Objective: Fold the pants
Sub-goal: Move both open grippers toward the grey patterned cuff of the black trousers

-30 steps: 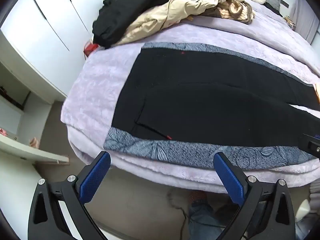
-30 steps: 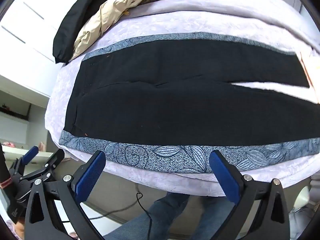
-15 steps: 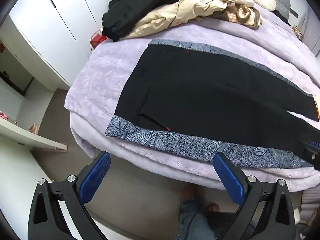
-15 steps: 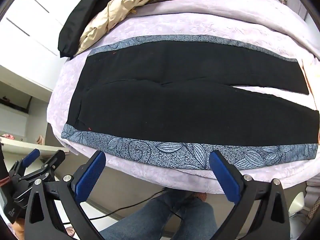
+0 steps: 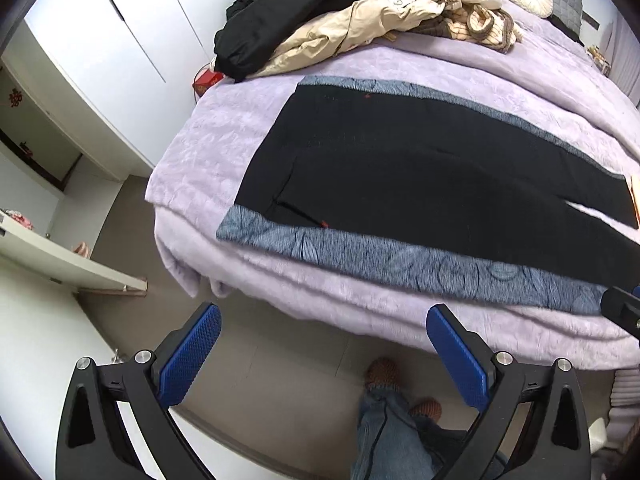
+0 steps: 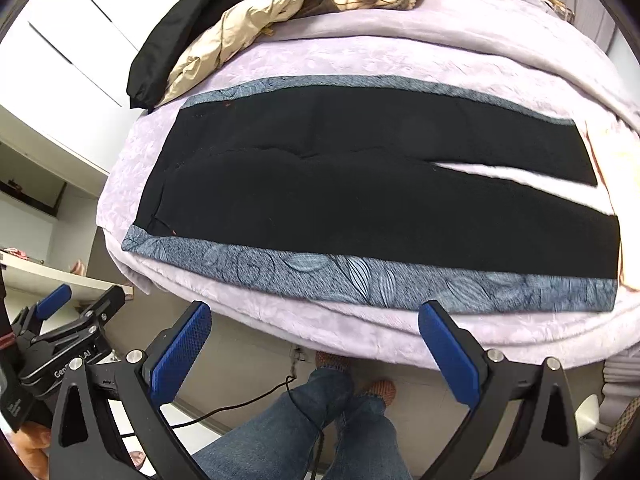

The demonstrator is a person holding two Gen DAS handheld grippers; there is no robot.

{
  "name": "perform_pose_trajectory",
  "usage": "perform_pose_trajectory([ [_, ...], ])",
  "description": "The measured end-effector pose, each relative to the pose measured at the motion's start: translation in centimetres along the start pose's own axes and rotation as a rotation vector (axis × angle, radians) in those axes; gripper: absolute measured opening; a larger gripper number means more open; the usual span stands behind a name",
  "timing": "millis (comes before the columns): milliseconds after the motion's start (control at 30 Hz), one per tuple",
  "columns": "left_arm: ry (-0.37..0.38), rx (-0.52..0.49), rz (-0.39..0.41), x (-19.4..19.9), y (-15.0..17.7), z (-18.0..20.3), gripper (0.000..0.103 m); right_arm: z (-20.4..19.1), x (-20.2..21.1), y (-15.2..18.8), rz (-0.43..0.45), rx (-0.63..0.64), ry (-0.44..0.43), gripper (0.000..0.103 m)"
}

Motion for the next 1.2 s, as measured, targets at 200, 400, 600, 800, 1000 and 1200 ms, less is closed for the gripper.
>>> perform_pose_trajectory([
  [200, -0.032, 0.007, -0.018, 1.0, 1.6, -1.3, 0.103, 0.5, -0.3, 1.5, -0.015, 0.003, -0.003, 0.103],
  [400, -0.027, 0.0, -0.019, -0.1, 0.1, -3.3, 0.103, -0.1, -0.8, 1.0, -0.004, -0.004, 0.027, 0.103],
  [600, -0.02, -0.043, -0.004, -1.8, -3.0, -5.6, 0.103, -2.0, -2.7, -1.1, 0.001, -0.049, 0.053, 0.103],
  [800, -0.008, -0.07, -0.022, -4.2, -6.0, -7.8, 0.103, -4.2, -4.2, -3.2, 0.01, -0.068, 0.086, 0.103],
  [1000, 0.022, -0.09, -0.063, -6.4, -6.8, -8.7, 0.103, -5.2, -5.7, -3.5, -0.031, -0.094, 0.109, 0.103],
  [1200, 0.046, -0.105, -0.1, -8.2, -6.9, -8.5, 0.103, -5.0, -6.8, -3.5, -0.067, -0.11, 0.14, 0.103],
])
Point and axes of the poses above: each gripper's, at about its wrist camera, not at the fingertips, and x roughly against the way its jaws point, z to its right, y to its underside, the point moved 10 cm from there along -x, roughly the way its jaws point, and after that the axes turned 4 degrees about y, right-handed, at the moved point
